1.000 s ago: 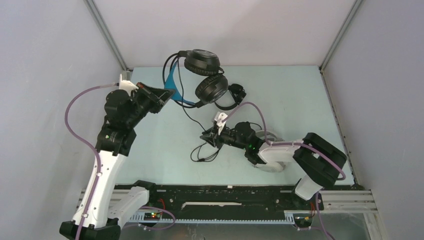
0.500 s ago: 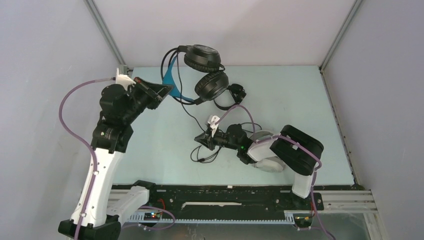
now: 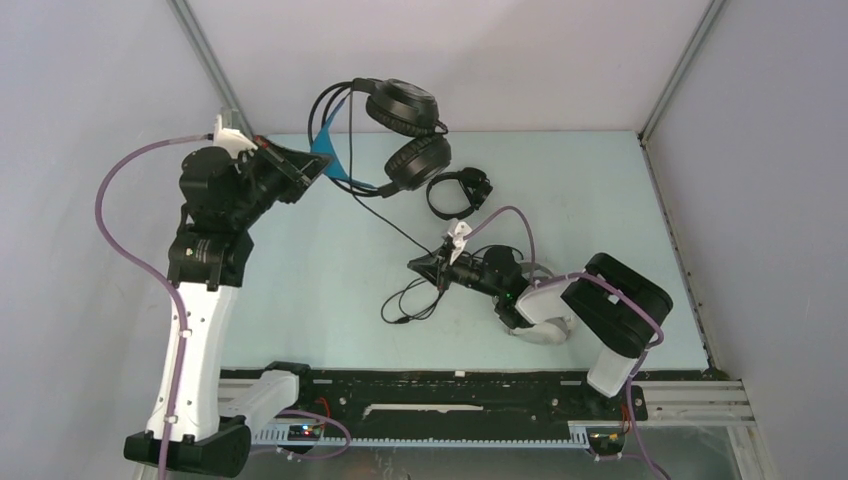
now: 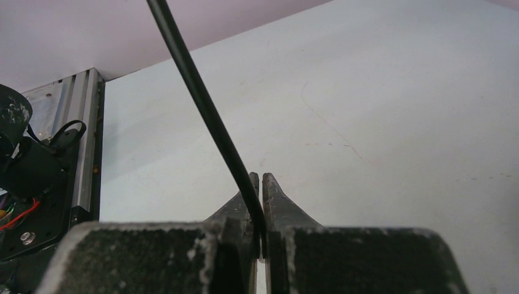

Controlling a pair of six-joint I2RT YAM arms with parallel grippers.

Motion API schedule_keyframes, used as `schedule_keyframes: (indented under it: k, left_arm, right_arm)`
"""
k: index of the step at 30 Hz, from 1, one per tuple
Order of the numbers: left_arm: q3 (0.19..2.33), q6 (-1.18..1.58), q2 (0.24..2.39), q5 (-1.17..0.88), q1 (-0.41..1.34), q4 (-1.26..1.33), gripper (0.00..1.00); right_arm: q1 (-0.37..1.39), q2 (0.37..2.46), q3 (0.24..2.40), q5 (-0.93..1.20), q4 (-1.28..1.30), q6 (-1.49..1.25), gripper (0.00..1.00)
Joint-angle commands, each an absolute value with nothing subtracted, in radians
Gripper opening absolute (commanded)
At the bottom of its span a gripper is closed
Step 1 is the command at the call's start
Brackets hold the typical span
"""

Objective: Wrap the headphones
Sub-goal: Wrap the headphones cable around the headphones.

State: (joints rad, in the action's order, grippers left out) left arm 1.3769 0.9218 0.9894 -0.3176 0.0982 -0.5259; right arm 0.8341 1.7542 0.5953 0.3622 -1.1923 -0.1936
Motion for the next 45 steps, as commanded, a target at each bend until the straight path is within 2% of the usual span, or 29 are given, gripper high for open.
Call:
schedule_keyframes:
  k: [1, 19, 27, 30, 36, 40, 45]
  left_arm:
    - [1.474, 0.930, 0.970, -0.398, 0.051, -0.428, 0.00]
    - [1.386, 0.934, 0.948, -0.456, 0.005, -0.386, 0.00]
    - [1.401, 0.782, 1.030, -0.721, 0.005, -0.487, 0.00]
    - [1.440, 0.629, 1.044, -0.691, 0.005, -0.637, 0.00]
    - [1.378, 0.569, 1.043, -0.887, 0.010, -0.527, 0.00]
    - [1.378, 0.381, 1.086, -0.884, 0.034, -0.601, 0.00]
    - [1.376, 0.163, 1.132, -0.867, 0.071, -0.657, 0.00]
  right_arm:
    - [0.812, 1.707, 0.551, 0.342, -1.210, -0.196, 0.00]
    - [0.781, 1.743, 0.508, 0.318, -1.337, -0.244, 0.00]
    - [0.687, 1.684, 0.524, 0.287, -1.244, -0.275, 0.00]
    - [0.650, 1.647, 0.535, 0.267, -1.191, -0.260, 0.00]
    - [0.588, 1.608, 0.573, 0.321, -1.145, -0.293, 0.00]
    - [0.572, 1.510, 0.634, 0.424, -0.993, -0.300, 0.00]
    - [0.561, 1.394, 0.743, 0.602, -0.625, -0.273, 0.00]
